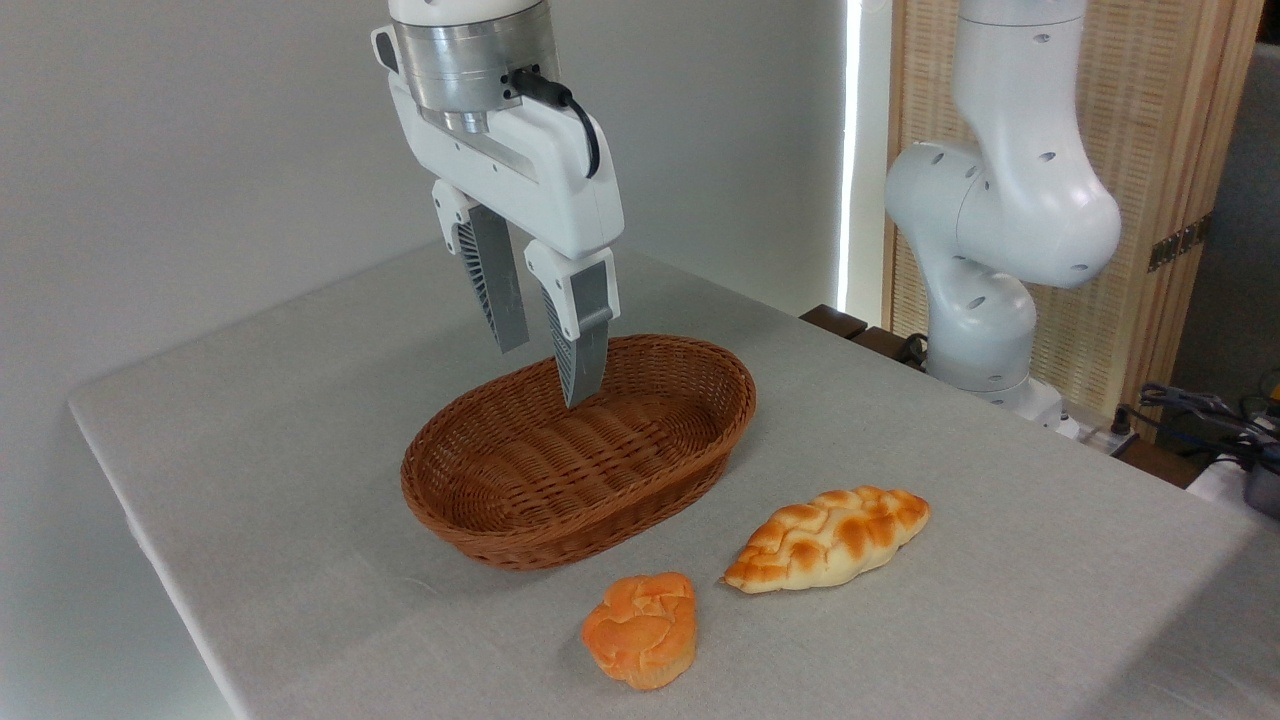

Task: Put bread into the basket
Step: 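Move the open gripper from above the basket toward the braided roll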

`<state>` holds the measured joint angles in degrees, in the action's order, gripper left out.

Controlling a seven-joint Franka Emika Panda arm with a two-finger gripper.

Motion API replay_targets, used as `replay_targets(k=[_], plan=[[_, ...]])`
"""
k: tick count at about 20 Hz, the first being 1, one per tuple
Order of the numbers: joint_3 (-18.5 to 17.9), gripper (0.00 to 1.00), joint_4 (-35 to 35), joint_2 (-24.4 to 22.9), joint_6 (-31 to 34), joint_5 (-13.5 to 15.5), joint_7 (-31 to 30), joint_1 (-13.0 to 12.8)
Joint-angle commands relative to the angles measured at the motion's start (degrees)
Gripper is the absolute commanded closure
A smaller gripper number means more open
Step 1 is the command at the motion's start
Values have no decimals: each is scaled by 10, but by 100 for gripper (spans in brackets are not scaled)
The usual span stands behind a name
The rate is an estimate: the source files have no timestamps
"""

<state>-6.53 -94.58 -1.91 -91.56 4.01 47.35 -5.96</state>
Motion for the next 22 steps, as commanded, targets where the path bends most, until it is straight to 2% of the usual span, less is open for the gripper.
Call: replay_targets(k=[1, 8, 10, 13, 16, 19, 20, 22], plan=[[-7, 0, -10, -10, -3, -8, 3, -5], [-8, 0, -29, -19, -9, -8, 10, -6], [-9, 0, -81, -50, -33, -8, 30, -5], [-18, 0, -179, -104, -56, -8, 100, -5], [-74, 0, -257, -157, -69, -8, 184, -6], [-141, 0, -296, -169, -69, -11, 253, -8], [-152, 0, -305, -167, -72, -33, 264, -10], [-154, 0, -334, -165, -95, -105, 273, -14]])
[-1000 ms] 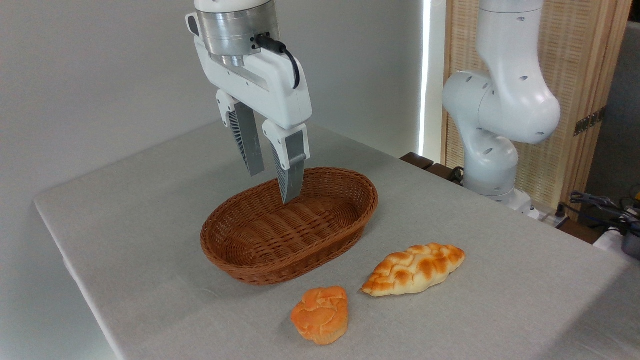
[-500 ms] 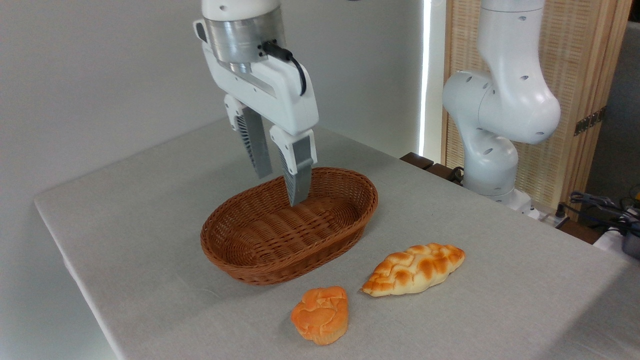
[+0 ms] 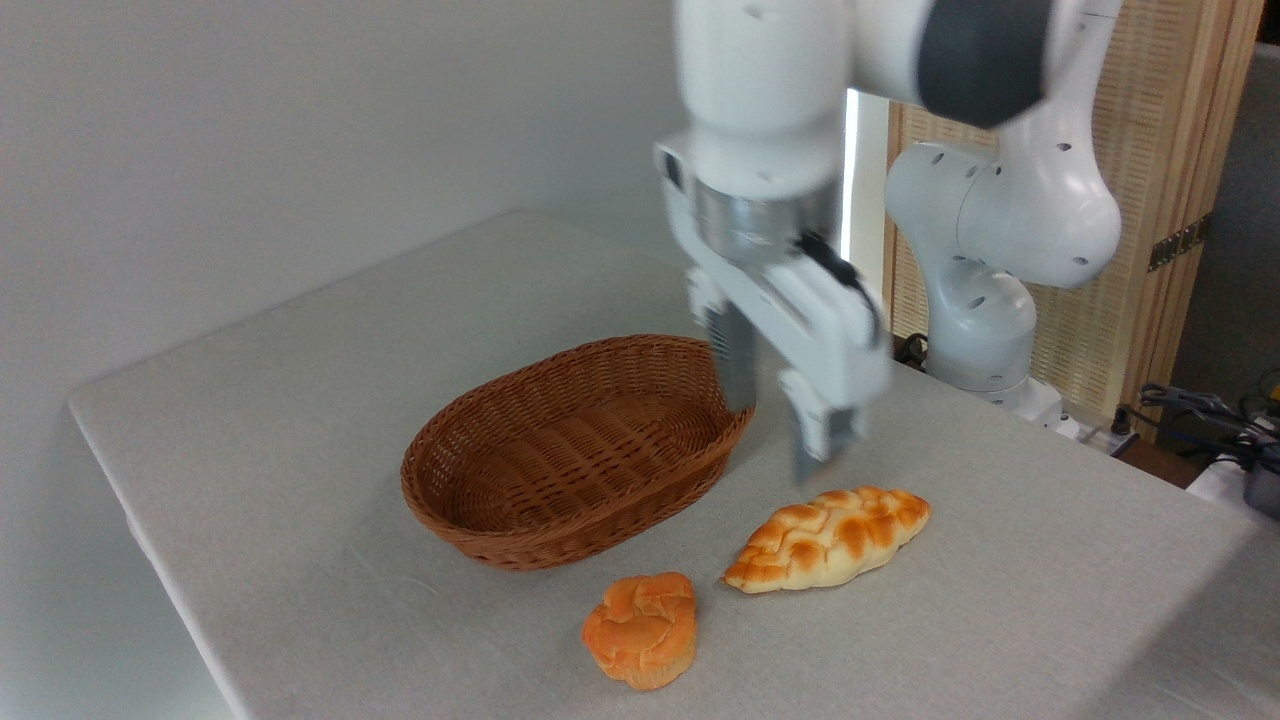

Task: Put bread into the basket
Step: 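Move the open gripper from above the basket toward the braided roll, then lower the gripper onto the braided golden roll and close on it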

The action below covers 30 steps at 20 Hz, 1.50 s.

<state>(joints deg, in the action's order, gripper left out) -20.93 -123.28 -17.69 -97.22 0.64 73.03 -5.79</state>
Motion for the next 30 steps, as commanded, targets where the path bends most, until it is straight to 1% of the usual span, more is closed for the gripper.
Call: replay_targets(k=[1, 6, 7, 14, 16, 17, 18, 19, 20, 21, 22, 24, 27, 30], plan=[[-10, 0, -64, -8, -52, -78, 16, -19], [-11, 0, -114, -6, -99, -81, 16, -20], [-10, 0, -116, -3, -98, -81, 16, -26], [-11, 0, -130, 8, -112, -83, 20, -28], [-11, 3, -136, 10, -123, -84, 20, -28], [-11, 8, -139, 11, -127, -84, 20, -28], [-11, 17, -143, 12, -132, -84, 20, -28], [-11, 31, -144, 13, -133, -84, 20, -29], [-11, 53, -144, 16, -133, -84, 20, -34], [-11, 68, -143, 17, -133, -83, 19, -36], [-11, 76, -143, 17, -133, -83, 19, -36], [-11, 80, -142, 17, -133, -83, 19, -37], [-11, 88, -140, 17, -132, -84, 20, -37], [-10, 91, -119, 16, -120, -84, 16, -48]])
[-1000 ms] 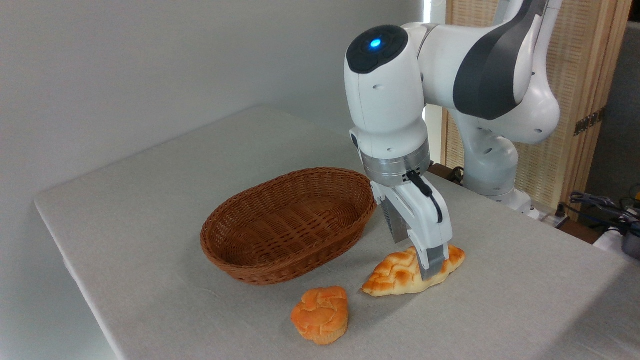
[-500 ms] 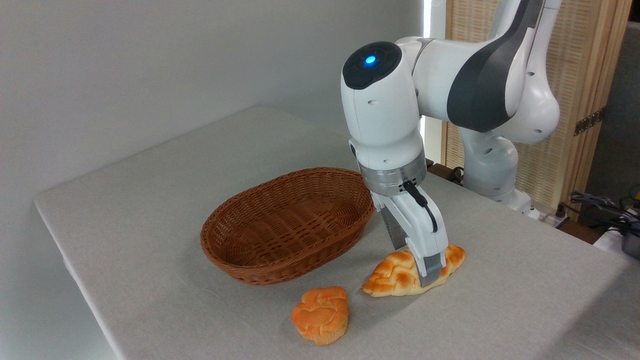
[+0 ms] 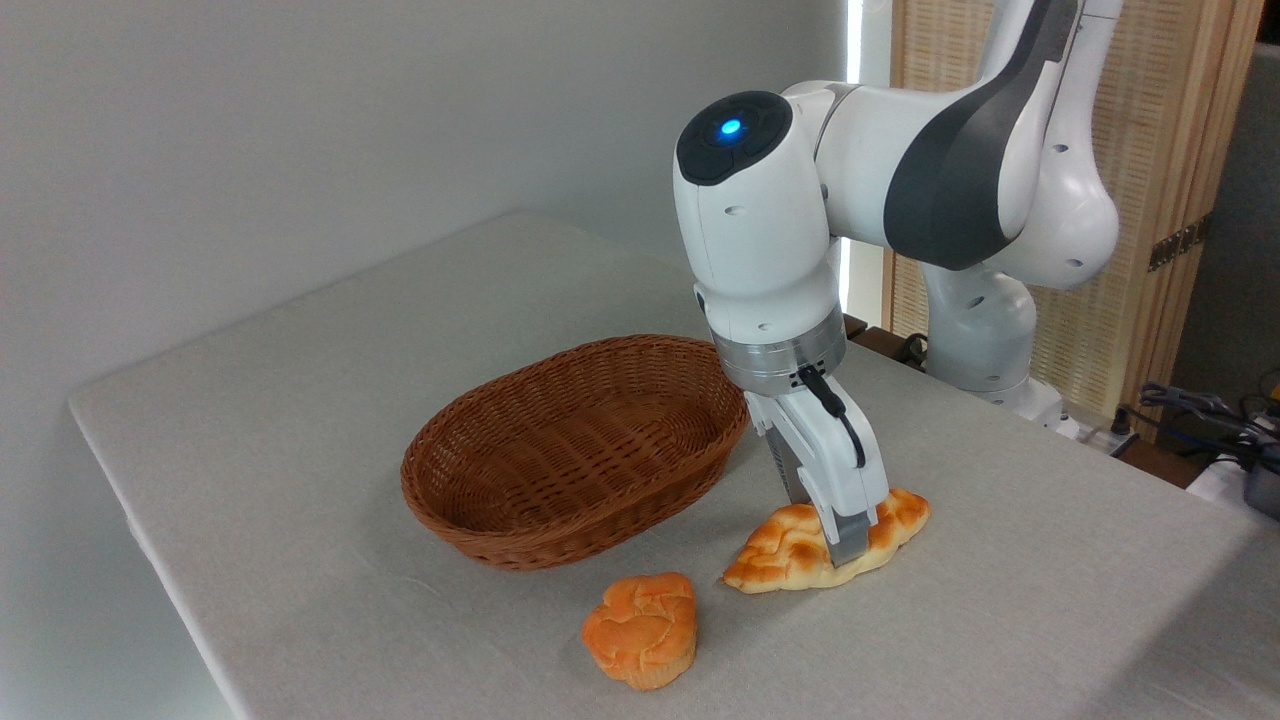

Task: Put bread into the basket
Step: 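Lower the gripper onto the braided golden roll and close on it, then lift the braided roll and carry it over the wicker basket, lowering it in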

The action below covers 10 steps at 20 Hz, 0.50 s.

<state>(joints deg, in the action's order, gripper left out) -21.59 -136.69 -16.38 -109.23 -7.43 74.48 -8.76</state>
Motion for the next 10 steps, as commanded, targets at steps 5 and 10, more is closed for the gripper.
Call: replay_targets(k=[5, 10], plan=[[1, 98, 113, 13, 103, 0, 1, -28], [3, 97, 241, 48, 189, 70, -19, -49]])
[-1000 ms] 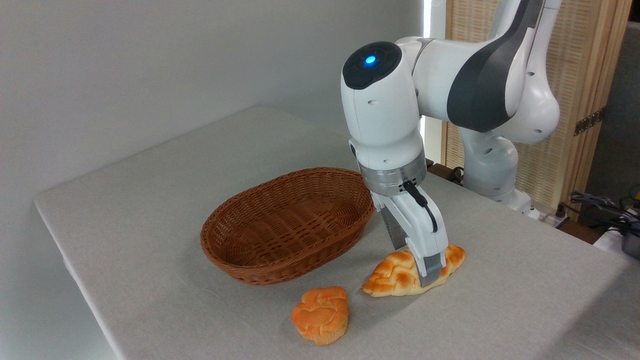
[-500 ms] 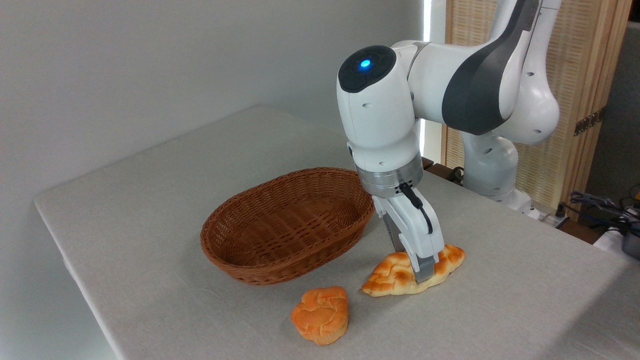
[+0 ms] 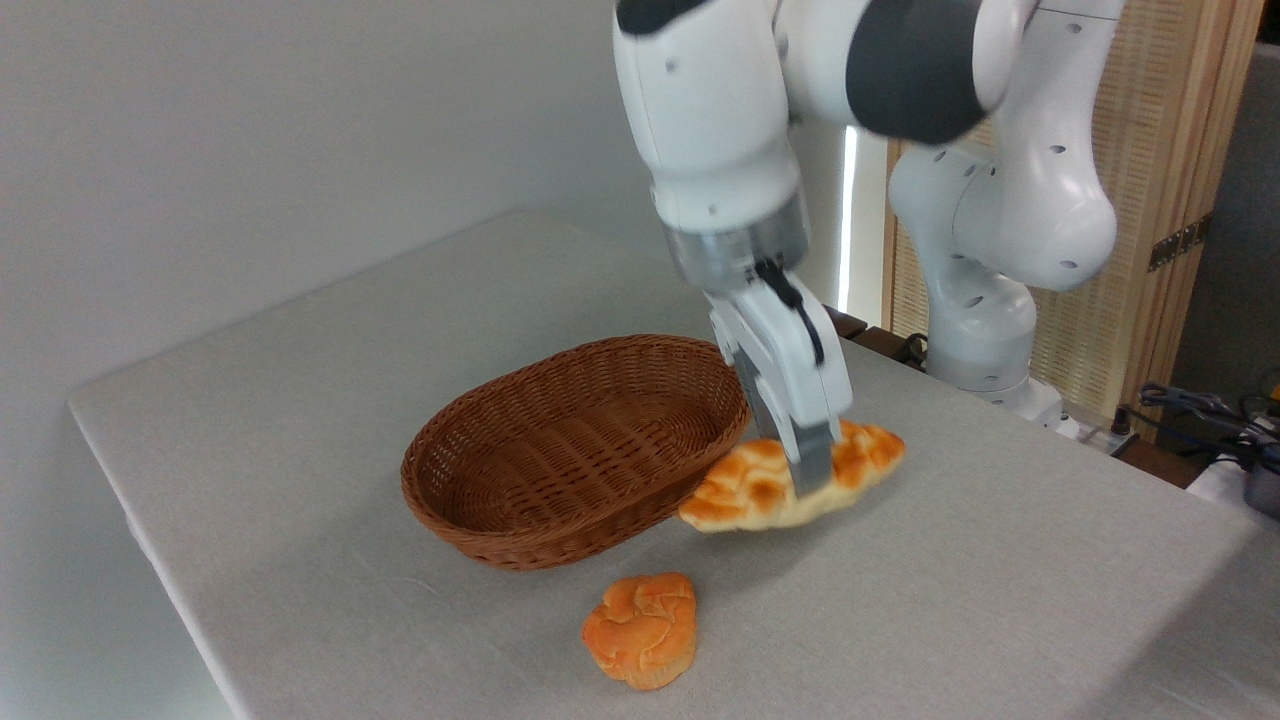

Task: Put bread into the basket
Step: 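Lift the braided roll and carry it over the wicker basket, lowering it in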

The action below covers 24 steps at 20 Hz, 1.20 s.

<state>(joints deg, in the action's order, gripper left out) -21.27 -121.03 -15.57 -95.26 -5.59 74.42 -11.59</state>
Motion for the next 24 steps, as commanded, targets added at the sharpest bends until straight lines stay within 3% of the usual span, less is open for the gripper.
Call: replay_targets(k=[1, 4, 6, 7, 9, 10, 21, 24], plan=[[10, 97, 102, 50, 48, 80, -44, -25], [61, 93, 141, 100, 39, 166, -151, -26], [101, 87, 146, 131, -4, 183, -211, -26], [119, 72, 145, 145, -28, 185, -238, -26], [154, 7, 145, 183, -57, 179, -289, -32], [161, 0, 144, 195, -73, 175, -319, -36], [160, 0, 144, 193, -77, 169, -332, -41], [152, 0, 145, 158, -71, 157, -323, -37]])
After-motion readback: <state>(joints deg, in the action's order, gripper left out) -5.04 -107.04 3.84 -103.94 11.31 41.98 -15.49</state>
